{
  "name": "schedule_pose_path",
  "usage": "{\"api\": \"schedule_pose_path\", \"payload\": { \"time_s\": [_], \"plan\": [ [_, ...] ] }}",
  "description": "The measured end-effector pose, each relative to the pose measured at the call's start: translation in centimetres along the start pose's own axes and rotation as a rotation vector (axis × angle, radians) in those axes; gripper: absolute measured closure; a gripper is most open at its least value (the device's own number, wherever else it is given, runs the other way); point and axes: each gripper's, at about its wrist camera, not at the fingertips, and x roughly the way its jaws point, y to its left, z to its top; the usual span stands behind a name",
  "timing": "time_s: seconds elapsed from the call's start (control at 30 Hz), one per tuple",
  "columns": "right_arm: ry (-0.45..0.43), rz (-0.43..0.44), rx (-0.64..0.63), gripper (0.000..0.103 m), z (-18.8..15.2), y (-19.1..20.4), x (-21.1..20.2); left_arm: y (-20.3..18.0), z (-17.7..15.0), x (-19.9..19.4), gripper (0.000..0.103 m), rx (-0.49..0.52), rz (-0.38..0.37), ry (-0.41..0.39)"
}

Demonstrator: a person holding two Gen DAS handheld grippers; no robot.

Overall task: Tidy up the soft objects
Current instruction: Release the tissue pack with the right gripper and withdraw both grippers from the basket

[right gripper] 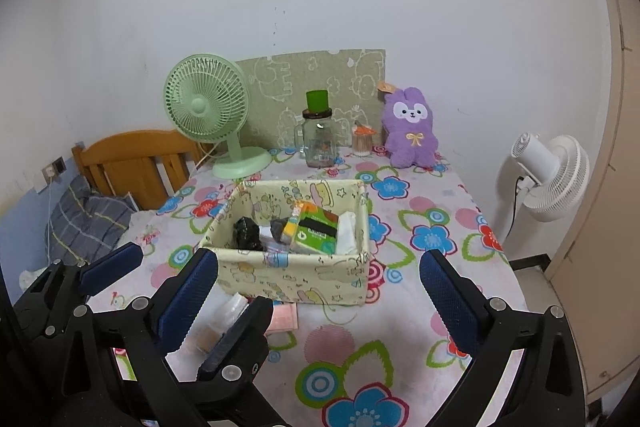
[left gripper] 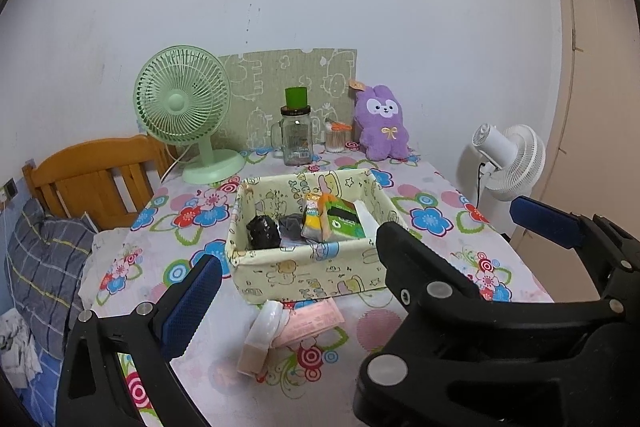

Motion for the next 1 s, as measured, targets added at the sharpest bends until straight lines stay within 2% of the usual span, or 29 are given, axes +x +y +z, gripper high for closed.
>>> {"api": "schedule_pose_path", "payload": {
  "time_s": [0.13,0.27,0.33,0.7,1.0],
  "plan": [
    [-0.016,0.006,0.001,0.001,-0.9,0.1,-0.2,0.0,-0.9,-0.1,0.000,-0.002,-0.003,-0.009],
    [-0.017,-0.089,-0.016,0.001,-1.9,0.8,-0.1,0.0,-1.9,0.3,0.000,-0.001,0.001,0.005],
    [-0.010,-0.097,-0.015,0.001,-2.5,0.8,0.1,0.1,-2.4,0.5,0.000,-0.001,0.007,0.012],
    [0.081,-0.041,-0.023,0.001,-5.0,1.0,2.9,1.5,-5.1,2.6,0.000,-0.042,0.045,0.090],
    [0.138,0.007,-0.037,0.001,-6.9,2.0,4.9,2.6,-7.1,4.2,0.001,-0.053,0.045,0.144]
  ]
}}
